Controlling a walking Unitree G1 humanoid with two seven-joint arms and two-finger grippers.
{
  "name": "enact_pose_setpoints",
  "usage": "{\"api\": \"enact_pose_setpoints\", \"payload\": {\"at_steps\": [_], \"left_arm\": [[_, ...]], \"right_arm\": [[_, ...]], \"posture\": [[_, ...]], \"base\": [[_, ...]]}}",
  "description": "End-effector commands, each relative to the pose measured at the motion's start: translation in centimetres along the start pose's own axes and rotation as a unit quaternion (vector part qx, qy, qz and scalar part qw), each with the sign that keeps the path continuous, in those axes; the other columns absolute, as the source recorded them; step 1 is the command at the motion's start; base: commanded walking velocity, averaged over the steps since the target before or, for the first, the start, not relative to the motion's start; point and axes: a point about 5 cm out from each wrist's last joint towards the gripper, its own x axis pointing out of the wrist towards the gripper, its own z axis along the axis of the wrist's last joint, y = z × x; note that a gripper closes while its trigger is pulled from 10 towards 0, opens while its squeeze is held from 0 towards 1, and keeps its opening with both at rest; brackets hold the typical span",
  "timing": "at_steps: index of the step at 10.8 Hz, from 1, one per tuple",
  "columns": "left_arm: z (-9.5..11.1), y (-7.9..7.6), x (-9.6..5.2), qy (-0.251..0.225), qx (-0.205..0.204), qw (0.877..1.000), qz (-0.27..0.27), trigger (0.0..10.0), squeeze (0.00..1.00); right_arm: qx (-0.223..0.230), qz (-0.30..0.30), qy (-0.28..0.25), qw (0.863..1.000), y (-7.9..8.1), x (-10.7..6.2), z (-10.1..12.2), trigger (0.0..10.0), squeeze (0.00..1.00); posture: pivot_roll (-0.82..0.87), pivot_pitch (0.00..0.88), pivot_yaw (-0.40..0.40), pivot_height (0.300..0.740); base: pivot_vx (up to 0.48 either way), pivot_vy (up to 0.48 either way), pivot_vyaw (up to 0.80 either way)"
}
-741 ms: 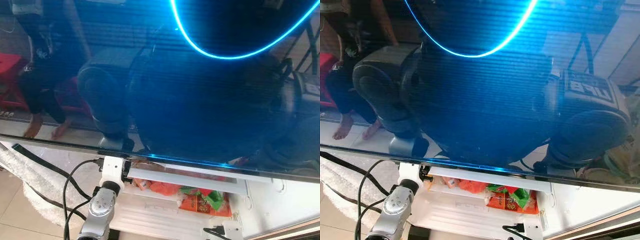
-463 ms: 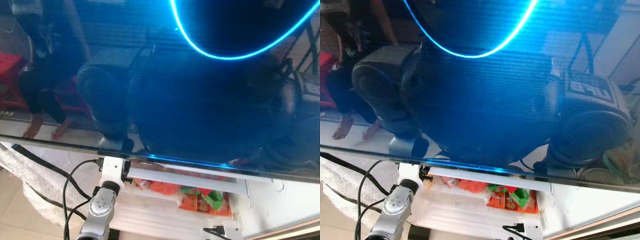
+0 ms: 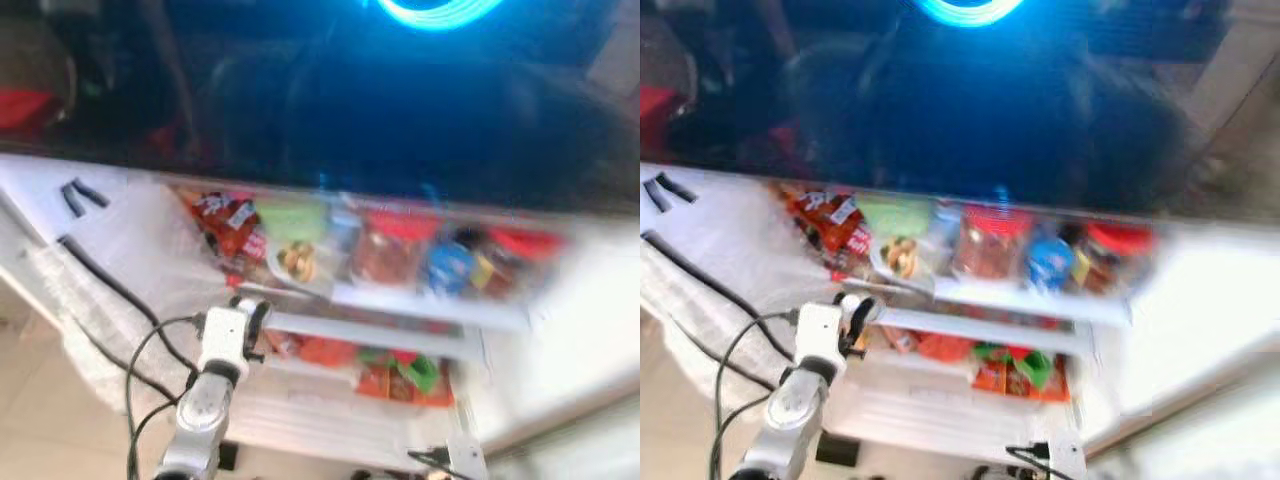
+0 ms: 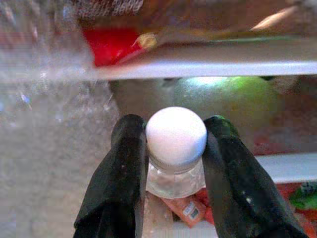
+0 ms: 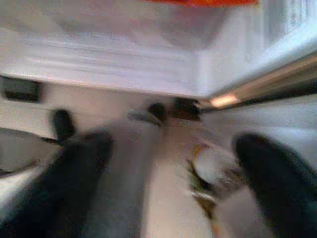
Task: Restocking fridge
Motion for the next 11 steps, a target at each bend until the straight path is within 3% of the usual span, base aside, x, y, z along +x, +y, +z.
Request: {"api": "enact_pose_setpoints", "payload": {"at_steps": [1,7,11], "left_arm": [[0.22,-0.19,0.06,-0.009,-0.002,1.000,0.003,10.0,0.00],[0.21,-0.19,0.12,-0.008,-0.002,1.000,0.002,10.0,0.00],[0.25,-1.04,0.25,-0.001,-0.036,0.998,-0.053,10.0,0.00]], "right_arm": [[0.009,-0.004,0.022,1.000,-0.29,-0.21,-1.08,10.0,0.00],[0.011,0.000,0.020,1.000,-0.24,-0.21,-1.05,10.0,0.00],[0.008,0.000,0.022,1.000,-0.25,-0.20,-1.04,10.0,0.00]], "posture": [[-0.18,0.078,-0.020,0.740],[-0.18,0.081,-0.020,0.740],[-0.17,0.081,-0.021,0.740]], "base": [[0.000,0.000,0.00],[0.000,0.000,0.00],[0.000,0.000,0.00]]}}
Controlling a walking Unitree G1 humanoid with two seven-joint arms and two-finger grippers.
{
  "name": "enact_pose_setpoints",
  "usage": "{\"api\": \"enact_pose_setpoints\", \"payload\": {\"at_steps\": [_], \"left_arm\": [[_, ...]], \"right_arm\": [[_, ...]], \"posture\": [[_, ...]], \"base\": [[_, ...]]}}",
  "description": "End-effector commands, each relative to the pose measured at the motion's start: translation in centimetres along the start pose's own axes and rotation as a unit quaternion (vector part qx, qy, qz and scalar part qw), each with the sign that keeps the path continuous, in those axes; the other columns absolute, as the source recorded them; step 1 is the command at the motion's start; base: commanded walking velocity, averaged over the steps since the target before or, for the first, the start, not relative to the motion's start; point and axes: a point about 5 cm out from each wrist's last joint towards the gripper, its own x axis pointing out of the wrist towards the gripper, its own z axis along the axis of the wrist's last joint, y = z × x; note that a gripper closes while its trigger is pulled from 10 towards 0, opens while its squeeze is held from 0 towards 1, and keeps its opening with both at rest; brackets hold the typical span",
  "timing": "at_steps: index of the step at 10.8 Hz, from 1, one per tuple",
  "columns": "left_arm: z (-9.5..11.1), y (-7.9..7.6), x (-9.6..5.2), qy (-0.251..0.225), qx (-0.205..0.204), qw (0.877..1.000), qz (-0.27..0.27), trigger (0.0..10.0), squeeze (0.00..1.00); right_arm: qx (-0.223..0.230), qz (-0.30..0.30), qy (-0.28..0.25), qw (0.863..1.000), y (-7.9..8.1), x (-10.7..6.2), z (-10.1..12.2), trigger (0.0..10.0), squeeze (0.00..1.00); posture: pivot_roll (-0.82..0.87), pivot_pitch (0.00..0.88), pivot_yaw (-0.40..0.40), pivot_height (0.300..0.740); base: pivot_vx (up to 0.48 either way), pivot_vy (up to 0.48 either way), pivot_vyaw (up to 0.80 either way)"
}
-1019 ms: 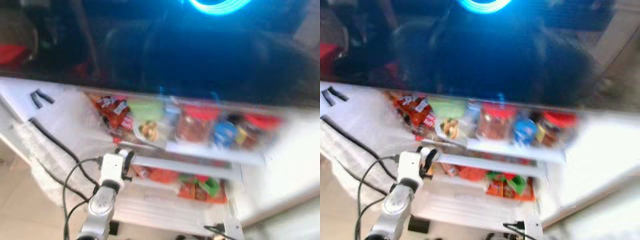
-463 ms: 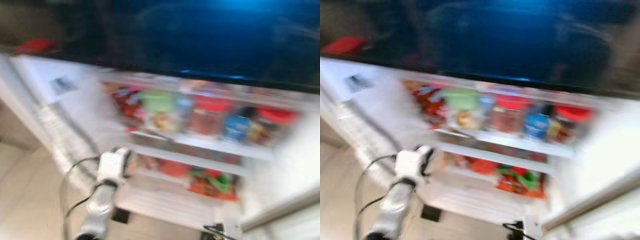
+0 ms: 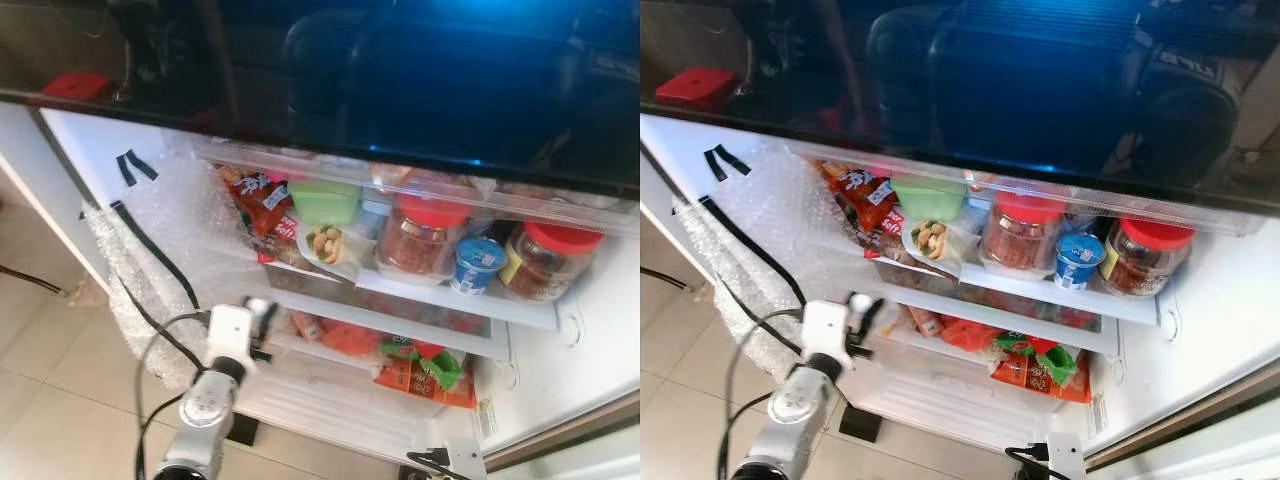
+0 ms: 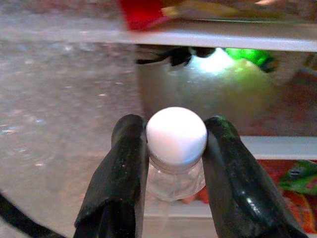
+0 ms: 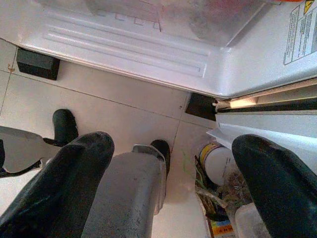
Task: Restocking fridge
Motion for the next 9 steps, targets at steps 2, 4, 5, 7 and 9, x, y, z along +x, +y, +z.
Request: {"api": "enact_pose_setpoints", "payload": {"at_steps": [2,4,5,7,9], "left_arm": [[1.1,0.1,0.4,-0.026,-0.016,1.000,-0.005,10.0,0.00],[1.4,-0.1,0.9,-0.029,-0.016,0.999,-0.013,10.0,0.00],[1.6,0.0,1.1,-0.032,-0.015,0.999,-0.014,10.0,0.00],[1.7,0.2,1.2,-0.035,-0.013,0.999,-0.014,10.0,0.00],[1.8,-0.1,1.4,-0.035,-0.014,0.999,-0.019,10.0,0.00]], "right_arm": [[0.006,-0.006,0.014,1.000,-0.2,-0.1,-0.8,10.0,0.00],[0.009,-0.007,0.012,1.000,-0.2,-0.2,-0.8,10.0,0.00],[0.010,-0.006,0.012,1.000,-0.2,-0.2,-0.8,10.0,0.00],[0.008,-0.006,0.012,1.000,-0.2,-0.2,-0.8,10.0,0.00],[0.009,-0.005,0.013,1.000,-0.2,-0.2,-0.8,10.0,0.00]], "posture": [[-0.17,0.083,-0.023,0.740],[-0.18,0.085,-0.025,0.740],[-0.18,0.086,-0.025,0.740],[-0.18,0.087,-0.027,0.719],[-0.18,0.088,-0.028,0.681]], "base": [[0.000,0.000,0.00],[0.000,0.000,0.00],[0.000,0.000,0.00],[0.000,0.000,0.00],[0.000,0.000,0.00]]}}
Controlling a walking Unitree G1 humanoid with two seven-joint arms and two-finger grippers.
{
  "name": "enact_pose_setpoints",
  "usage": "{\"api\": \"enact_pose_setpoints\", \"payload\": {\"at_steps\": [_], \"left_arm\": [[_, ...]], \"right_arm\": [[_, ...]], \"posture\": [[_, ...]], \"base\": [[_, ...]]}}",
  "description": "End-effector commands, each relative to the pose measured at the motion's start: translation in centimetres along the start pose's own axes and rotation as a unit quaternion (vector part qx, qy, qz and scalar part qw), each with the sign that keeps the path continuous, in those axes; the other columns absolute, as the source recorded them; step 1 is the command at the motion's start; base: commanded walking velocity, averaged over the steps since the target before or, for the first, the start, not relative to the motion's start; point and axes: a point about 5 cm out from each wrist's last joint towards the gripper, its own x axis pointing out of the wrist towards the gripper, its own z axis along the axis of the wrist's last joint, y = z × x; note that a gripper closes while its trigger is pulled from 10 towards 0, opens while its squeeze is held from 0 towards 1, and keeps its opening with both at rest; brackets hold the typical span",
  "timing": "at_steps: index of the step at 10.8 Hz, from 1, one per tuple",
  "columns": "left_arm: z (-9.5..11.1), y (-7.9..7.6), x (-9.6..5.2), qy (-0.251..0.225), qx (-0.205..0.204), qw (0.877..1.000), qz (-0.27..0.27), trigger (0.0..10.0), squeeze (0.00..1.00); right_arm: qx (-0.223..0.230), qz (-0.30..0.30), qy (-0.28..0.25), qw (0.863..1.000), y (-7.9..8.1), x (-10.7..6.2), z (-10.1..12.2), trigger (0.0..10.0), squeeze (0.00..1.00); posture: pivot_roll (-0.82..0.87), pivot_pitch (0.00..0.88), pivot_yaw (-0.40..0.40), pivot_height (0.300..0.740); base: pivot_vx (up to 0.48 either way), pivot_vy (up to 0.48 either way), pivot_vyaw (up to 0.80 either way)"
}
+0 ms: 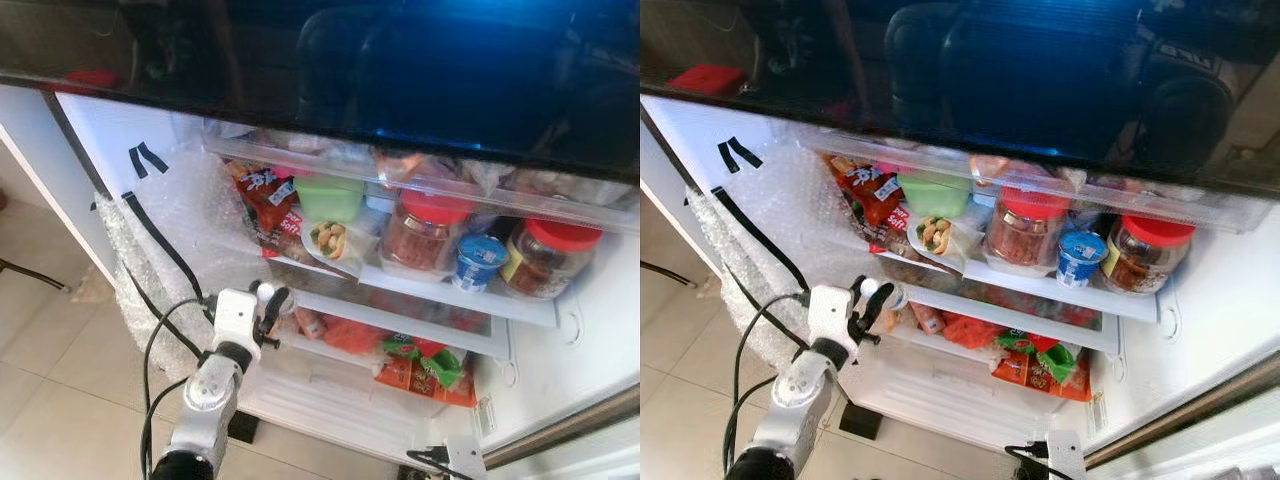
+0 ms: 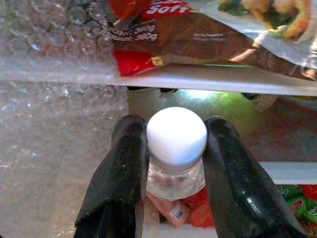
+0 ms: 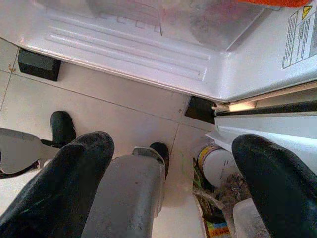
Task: Restocking fridge
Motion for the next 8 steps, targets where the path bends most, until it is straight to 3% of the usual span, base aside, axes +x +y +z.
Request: {"api": "enact_pose_setpoints", "payload": {"at_steps": [1,3,8], "left_arm": [[-0.2,-0.1,0.0,0.002,-0.009,1.000,0.000,10.0,0.00],[-0.1,-0.2,0.2,0.000,-0.008,1.000,-0.003,10.0,0.00],[0.9,0.6,1.7,-0.018,0.006,1.000,0.009,10.0,0.00]], "right_arm": [[0.012,-0.005,0.021,1.000,-0.2,-0.3,-1.4,10.0,0.00],[0.015,-0.006,0.021,1.000,-0.2,-0.3,-1.4,10.0,0.00],[0.020,-0.012,0.016,1.000,-0.3,-0.3,-1.4,10.0,0.00]], "posture": [[-0.18,0.087,-0.028,0.661],[-0.18,0.087,-0.029,0.636],[-0.20,0.087,-0.032,0.636]], "base": [[0.000,0.000,0.00],[0.000,0.000,0.00],[0.000,0.000,0.00]]}}
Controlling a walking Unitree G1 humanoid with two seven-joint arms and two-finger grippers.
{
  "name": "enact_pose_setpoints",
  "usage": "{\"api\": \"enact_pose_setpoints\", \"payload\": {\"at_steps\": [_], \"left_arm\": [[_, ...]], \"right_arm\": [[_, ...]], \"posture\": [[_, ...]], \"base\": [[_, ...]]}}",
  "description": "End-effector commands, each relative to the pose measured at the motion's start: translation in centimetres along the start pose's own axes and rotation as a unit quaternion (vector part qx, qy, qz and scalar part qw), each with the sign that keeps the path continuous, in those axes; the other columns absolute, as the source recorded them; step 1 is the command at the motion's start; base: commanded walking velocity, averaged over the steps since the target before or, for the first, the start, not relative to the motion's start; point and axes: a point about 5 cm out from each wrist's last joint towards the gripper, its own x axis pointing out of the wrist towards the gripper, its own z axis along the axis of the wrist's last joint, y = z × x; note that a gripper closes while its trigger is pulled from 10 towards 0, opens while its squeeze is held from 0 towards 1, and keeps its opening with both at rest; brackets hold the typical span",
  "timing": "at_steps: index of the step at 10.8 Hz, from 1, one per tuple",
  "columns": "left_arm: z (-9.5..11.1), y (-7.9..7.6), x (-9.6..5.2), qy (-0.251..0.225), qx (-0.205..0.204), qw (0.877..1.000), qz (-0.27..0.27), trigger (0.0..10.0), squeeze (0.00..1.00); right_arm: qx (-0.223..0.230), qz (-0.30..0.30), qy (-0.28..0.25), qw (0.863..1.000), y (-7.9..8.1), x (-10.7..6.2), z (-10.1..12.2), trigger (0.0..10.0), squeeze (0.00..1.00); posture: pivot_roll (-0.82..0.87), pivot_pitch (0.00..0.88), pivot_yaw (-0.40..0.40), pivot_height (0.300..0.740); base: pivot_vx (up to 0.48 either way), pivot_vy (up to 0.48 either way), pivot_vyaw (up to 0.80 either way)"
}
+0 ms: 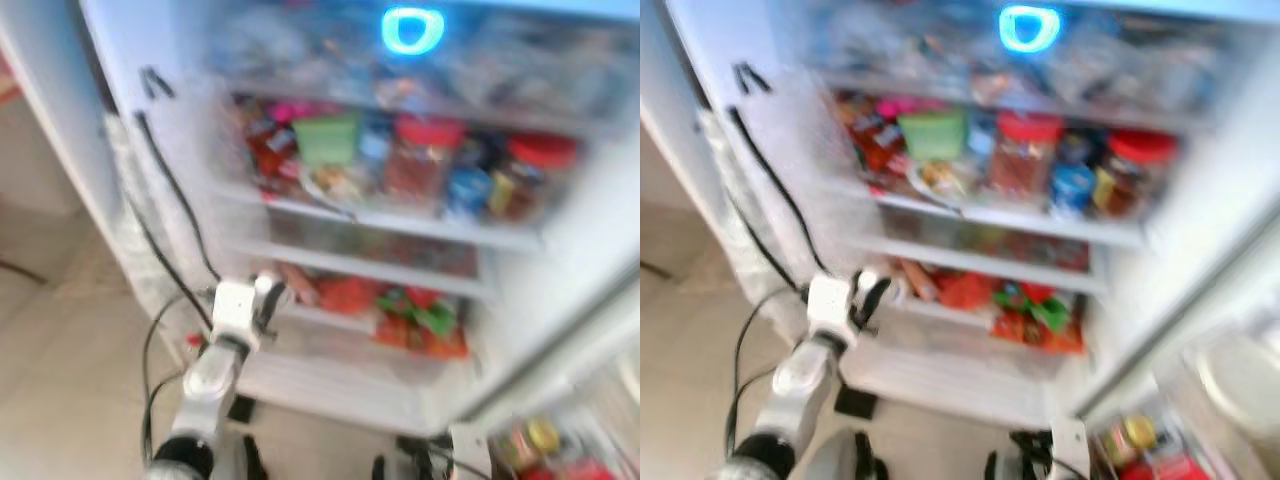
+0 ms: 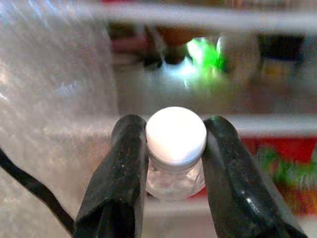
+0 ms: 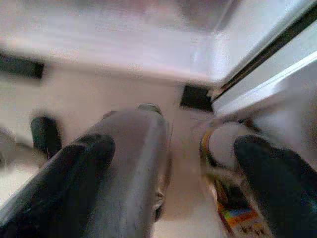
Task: Restocking fridge
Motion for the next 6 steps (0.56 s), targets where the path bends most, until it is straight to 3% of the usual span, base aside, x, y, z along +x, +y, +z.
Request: {"api": "enact_pose_setpoints", "payload": {"at_steps": [1,6], "left_arm": [[-0.4,1.1,-0.6,0.001,0.004,1.000,0.021,10.0,0.00],[1.4,0.6,1.4,-0.037,0.024,0.999,-0.002,10.0,0.00]], "right_arm": [[0.002,-0.003,0.027,1.000,-0.1,-0.2,-1.2,10.0,0.00],[0.005,0.000,0.027,1.000,-0.1,-0.3,-1.4,10.0,0.00]], "posture": [[-0.20,0.087,-0.033,0.636],[-0.22,0.101,-0.041,0.636]], "base": [[0.000,0.000,0.00],[0.000,0.000,0.00]]}}
